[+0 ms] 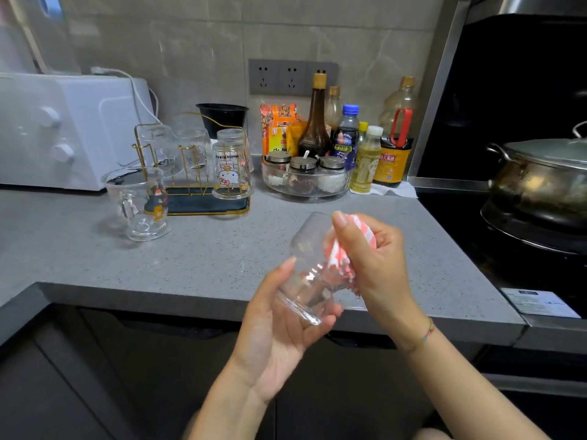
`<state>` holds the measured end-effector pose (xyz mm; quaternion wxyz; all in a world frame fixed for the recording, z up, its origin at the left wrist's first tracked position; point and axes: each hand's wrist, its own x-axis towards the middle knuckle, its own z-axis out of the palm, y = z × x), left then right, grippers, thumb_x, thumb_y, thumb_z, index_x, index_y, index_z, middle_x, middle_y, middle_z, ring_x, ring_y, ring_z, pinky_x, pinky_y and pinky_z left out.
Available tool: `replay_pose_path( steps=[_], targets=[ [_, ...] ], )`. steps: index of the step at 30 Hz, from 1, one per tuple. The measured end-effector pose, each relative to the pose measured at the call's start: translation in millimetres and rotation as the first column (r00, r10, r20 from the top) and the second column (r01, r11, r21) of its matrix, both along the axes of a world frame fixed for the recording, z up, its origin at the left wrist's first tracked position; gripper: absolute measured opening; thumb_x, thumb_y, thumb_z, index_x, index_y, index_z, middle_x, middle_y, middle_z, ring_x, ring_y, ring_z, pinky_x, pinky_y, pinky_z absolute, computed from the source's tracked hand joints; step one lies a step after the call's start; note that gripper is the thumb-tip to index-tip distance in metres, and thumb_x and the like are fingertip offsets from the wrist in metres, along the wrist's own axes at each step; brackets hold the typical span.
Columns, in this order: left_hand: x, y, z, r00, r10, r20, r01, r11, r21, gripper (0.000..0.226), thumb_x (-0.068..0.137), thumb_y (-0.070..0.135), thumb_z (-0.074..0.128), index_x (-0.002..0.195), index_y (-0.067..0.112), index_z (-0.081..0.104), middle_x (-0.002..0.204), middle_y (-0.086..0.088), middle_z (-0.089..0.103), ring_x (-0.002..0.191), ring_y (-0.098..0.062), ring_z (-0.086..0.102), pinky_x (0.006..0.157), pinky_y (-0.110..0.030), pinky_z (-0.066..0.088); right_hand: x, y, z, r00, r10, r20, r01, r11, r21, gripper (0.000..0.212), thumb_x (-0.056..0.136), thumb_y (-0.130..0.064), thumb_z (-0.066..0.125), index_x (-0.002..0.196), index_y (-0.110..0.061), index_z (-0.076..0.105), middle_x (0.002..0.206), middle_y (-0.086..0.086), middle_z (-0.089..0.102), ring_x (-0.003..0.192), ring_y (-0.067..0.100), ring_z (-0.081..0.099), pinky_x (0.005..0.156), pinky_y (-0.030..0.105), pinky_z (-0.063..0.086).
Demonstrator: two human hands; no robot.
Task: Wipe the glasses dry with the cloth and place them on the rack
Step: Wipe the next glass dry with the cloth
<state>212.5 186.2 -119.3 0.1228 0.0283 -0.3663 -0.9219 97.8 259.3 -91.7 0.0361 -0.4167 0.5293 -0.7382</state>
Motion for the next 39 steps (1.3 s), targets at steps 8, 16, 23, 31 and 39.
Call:
replay_pose_path(
  steps=[8, 16, 23, 31, 39],
  targets=[
    [-3.3, 4.2, -5.6, 0.935, 0.337, 0.108, -0.242, 0.832, -0.499, 0.082, 0.057, 0.074, 0.068, 0.127, 0.033, 0.057, 0.121, 0.003, 0.068, 0.103, -0.015, 0.07, 0.076, -0.035, 0.061, -5.8, -2.4, 3.1, 0.994, -0.079, 0.074, 0.076, 0.996, 0.044, 0.062, 0.076, -0.041, 0.065, 0.065, 0.017, 0.047, 0.054, 0.014, 0.045, 0.047, 0.019, 0.04, 0.045, 0.02, 0.033],
    [1.3, 11.3, -21.1, 0.77, 0.618, -0.158, -0.521, 0.466, -0.715, 0.081, 0.054, 0.039, 0.085, 0.129, 0.037, 0.054, 0.12, 0.015, 0.067, 0.098, -0.004, 0.07, 0.076, -0.016, 0.055, 1.7, -5.5, -0.4, 0.989, -0.077, 0.127, 0.07, 0.996, 0.062, 0.051, 0.08, -0.029, 0.064, 0.062, 0.015, 0.046, 0.055, 0.013, 0.044, 0.05, 0.018, 0.038, 0.048, 0.024, 0.03],
    [0.8, 10.0, -8.3, 0.937, 0.314, 0.151, -0.291, 0.944, -0.159, 0.043, 0.068, 0.05, 0.075, 0.092, 0.013, 0.076, 0.086, -0.009, 0.073, 0.056, -0.017, 0.065, 0.047, -0.02, 0.054, 6.2, -3.3, -3.0, 0.998, -0.028, 0.058, 0.028, 1.0, 0.008, 0.058, 0.076, -0.04, 0.065, 0.062, 0.013, 0.046, 0.056, 0.022, 0.043, 0.051, 0.019, 0.038, 0.048, 0.023, 0.032],
    [-4.0, 16.8, -10.4, 0.964, 0.192, 0.185, -0.165, 0.974, -0.152, 0.074, 0.073, 0.078, 0.051, 0.105, 0.017, 0.077, 0.108, -0.008, 0.073, 0.07, -0.023, 0.07, 0.052, -0.03, 0.057, 1.3, -2.5, -2.5, 0.997, -0.071, 0.026, 0.071, 0.997, 0.004, 0.061, 0.075, -0.04, 0.064, 0.062, 0.017, 0.046, 0.057, 0.015, 0.042, 0.053, 0.017, 0.036, 0.048, 0.023, 0.031],
    [-10.4, 10.7, -31.1, 0.766, 0.604, -0.221, -0.534, 0.407, -0.741, 0.087, 0.057, 0.053, 0.081, 0.136, 0.048, 0.043, 0.131, 0.024, 0.055, 0.116, 0.002, 0.059, 0.089, -0.014, 0.05, -4.9, -3.1, 2.7, 0.983, -0.145, 0.115, 0.136, 0.987, 0.081, 0.038, 0.09, -0.012, 0.063, 0.054, -0.008, 0.05, 0.041, -0.006, 0.046, 0.041, 0.008, 0.039, 0.042, 0.016, 0.032]
  ],
)
